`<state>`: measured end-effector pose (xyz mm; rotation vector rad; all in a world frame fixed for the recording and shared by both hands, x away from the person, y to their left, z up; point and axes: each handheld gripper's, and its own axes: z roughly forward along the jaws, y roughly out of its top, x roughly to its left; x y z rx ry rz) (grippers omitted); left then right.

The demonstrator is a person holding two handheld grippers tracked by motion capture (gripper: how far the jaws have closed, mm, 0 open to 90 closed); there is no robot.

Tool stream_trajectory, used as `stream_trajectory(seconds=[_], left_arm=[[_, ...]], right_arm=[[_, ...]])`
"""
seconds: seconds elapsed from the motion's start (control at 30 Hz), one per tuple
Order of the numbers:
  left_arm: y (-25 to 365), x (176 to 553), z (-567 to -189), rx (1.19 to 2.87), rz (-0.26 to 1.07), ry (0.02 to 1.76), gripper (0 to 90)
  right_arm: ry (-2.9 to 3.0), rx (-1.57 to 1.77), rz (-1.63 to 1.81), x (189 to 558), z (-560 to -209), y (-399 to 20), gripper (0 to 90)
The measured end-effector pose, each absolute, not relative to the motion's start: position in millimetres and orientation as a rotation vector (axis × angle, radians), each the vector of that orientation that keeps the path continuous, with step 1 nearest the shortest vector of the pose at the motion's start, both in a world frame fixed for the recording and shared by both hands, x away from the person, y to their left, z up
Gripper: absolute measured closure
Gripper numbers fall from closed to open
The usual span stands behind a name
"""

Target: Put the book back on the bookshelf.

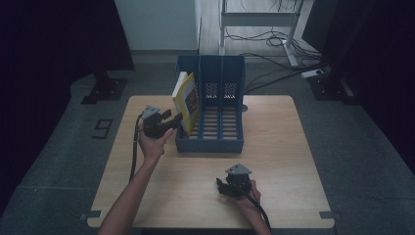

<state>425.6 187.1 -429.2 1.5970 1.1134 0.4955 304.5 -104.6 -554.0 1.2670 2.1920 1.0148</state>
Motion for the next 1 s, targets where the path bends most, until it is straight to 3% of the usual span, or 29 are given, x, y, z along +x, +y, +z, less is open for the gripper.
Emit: stream_trajectory(seconds=[0.43, 1.0], left_arm=[[205.1, 389.8, -442.2, 1.647, 0.407, 1.081, 42.8], [221.7, 346.1, -486.1, 1.773, 0.328, 1.070, 41.6]], right_arm=[[2.192, 1.267, 1.014, 304.8, -554.1, -104.5, 29.2], [2.192, 1.273, 1.017, 305.3, -554.0, -104.7, 29.1]])
